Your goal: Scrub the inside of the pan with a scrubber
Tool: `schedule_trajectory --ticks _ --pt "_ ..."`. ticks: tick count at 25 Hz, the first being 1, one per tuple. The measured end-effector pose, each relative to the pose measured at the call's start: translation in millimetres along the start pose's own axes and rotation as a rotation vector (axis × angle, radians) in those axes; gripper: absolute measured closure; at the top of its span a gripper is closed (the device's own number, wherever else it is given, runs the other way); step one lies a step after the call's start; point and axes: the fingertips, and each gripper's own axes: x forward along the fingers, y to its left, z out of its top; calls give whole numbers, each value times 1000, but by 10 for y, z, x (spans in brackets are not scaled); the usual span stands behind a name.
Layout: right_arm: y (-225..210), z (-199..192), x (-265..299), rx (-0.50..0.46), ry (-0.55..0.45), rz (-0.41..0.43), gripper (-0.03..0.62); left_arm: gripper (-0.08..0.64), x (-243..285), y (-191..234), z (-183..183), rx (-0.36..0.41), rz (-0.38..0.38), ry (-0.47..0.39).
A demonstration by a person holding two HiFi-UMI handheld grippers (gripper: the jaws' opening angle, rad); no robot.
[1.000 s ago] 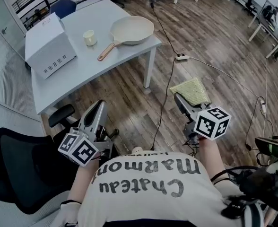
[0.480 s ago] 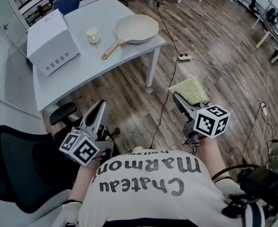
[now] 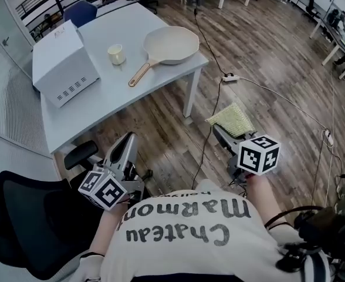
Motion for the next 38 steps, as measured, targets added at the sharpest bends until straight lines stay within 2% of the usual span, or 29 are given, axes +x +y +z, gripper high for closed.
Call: schedule_trajectory --ticks 9,15,21,26,38 --pt "-373 233 355 4 9 26 540 526 434 187 60 5 38 -10" --pt "-860 586 572 -13 23 71 540 526 881 176 49 -6 96 -35" --pt "-1374 945 782 -48 48 132 540 526 1435 158 69 -20 145 -87" --pt "-1742 1181 977 -76 69 185 540 526 1835 112 68 1 180 -116" --pt "-2229 1454 1383 -145 133 333 540 526 2407 80 -28 17 288 -201"
